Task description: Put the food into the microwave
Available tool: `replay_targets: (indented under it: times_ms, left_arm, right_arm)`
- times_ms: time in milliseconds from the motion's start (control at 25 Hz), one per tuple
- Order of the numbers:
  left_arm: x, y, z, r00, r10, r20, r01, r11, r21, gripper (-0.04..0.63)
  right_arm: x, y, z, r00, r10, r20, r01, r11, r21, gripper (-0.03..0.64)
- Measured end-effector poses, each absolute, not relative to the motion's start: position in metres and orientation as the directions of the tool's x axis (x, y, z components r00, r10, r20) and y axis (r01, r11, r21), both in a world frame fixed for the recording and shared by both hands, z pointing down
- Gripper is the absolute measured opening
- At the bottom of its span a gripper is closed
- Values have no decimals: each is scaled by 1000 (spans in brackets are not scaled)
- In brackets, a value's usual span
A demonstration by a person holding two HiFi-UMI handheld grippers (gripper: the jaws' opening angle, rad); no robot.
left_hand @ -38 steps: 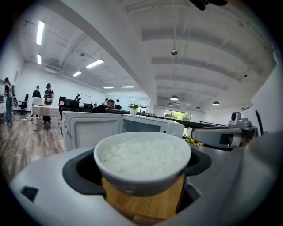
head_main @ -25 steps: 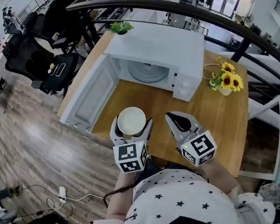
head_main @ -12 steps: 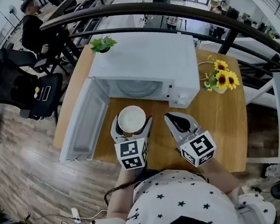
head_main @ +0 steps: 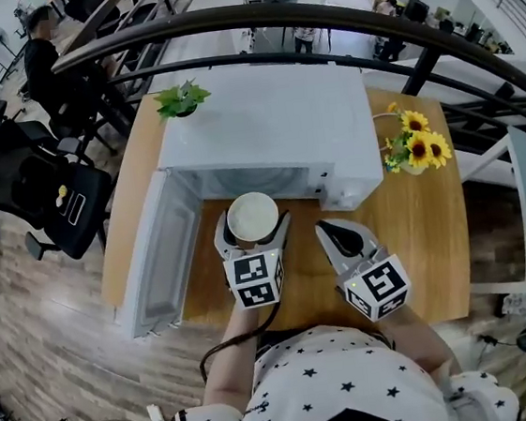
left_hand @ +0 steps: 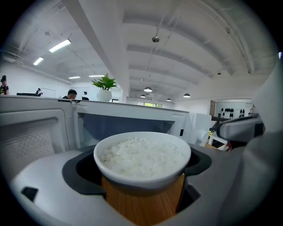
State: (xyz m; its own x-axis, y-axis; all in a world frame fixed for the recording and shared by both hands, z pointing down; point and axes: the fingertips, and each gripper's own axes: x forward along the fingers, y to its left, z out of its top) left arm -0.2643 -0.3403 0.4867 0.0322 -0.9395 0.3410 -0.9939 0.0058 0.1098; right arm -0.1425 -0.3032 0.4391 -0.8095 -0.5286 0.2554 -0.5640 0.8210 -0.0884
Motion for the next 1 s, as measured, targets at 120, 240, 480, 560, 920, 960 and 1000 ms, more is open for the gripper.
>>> replay_targets:
  times_ms: [120,240,480,560,920,960,1000]
  left_arm:
    - [-270,-353,496,36,-937,347,-993,6,116,509]
    - [-274,-366,506,42,-934,355,-993,0,117,509]
    - [-282,-392,523,51,-928,370,-994,-10,113,509]
    - [-285,-399,527,52,-926,375,-993,-9,115,509]
    - [-294,-427,550,58,-916,397,-996,-27,83,509]
    - [-295,-430,552,58,-916,398,-997,-29,78,509]
    - [-295,-433,553,58,-915,399,-997,-32,72,509]
  right_arm:
    - [-145,-307,444,-799,-538,269,-577,812,-88,6]
    - [-146,-312,448,-785,-552,282,-594,800,-88,6]
    - [-149,-318,455,-761,-572,305,-620,780,-83,6]
    - [-151,-319,458,-754,-576,315,-626,775,-81,6]
    - [-150,-323,472,-716,-604,349,-667,741,-85,6]
    - [-151,-323,473,-714,-607,350,-670,738,-87,6]
    - [-151,-323,474,-711,-609,352,-672,735,-89,6]
